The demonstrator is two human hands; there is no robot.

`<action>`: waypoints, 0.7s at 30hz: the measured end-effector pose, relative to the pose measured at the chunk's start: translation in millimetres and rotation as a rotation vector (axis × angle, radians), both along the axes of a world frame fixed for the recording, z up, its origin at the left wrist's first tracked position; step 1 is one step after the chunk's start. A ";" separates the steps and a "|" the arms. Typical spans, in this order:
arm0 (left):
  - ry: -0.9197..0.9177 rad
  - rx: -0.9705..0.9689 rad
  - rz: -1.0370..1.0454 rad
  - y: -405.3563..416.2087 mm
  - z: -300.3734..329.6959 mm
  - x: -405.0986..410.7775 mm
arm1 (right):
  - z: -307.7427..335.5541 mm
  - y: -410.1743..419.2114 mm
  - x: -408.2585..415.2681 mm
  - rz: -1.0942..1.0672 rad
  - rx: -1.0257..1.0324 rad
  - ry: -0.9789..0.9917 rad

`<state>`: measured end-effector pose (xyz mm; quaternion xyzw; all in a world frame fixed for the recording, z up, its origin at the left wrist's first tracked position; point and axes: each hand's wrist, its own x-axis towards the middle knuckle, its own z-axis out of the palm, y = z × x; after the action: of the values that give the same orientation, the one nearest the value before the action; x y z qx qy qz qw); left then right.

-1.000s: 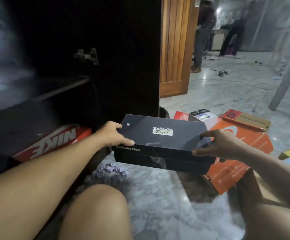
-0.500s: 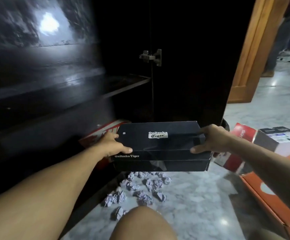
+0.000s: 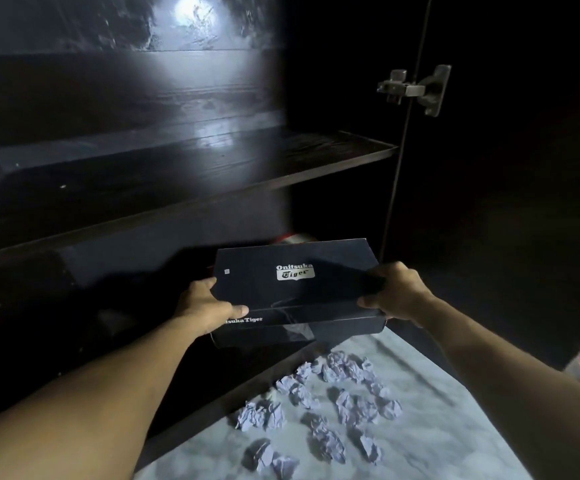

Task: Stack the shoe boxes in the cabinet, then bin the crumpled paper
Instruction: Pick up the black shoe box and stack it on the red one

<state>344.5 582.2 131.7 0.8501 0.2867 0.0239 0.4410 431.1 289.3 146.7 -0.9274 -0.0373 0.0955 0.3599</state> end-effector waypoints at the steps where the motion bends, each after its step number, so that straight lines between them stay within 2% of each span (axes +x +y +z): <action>1: -0.014 -0.004 0.014 2.6 -2.3 5.7 | -2.7 6.5 9.6 -0.004 -0.002 -0.011; 7: -0.074 0.001 0.082 10.9 -16.9 36.2 | -7.2 43.4 58.2 0.026 -0.013 -0.074; 13: -0.113 0.004 0.150 21.4 -26.3 63.6 | -18.5 72.5 91.3 -0.037 -0.025 -0.141; 17: -0.116 0.138 0.196 18.6 -29.9 76.8 | -22.6 91.9 96.2 -0.169 -0.146 -0.309; 21: -0.107 0.252 0.219 12.1 -27.4 88.9 | -27.5 116.5 90.1 -0.046 -0.284 -0.423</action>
<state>433.4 594.3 104.3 0.8599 0.3483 0.1526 0.3405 521.2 405.8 119.2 -0.9686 -0.0766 -0.1044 0.2122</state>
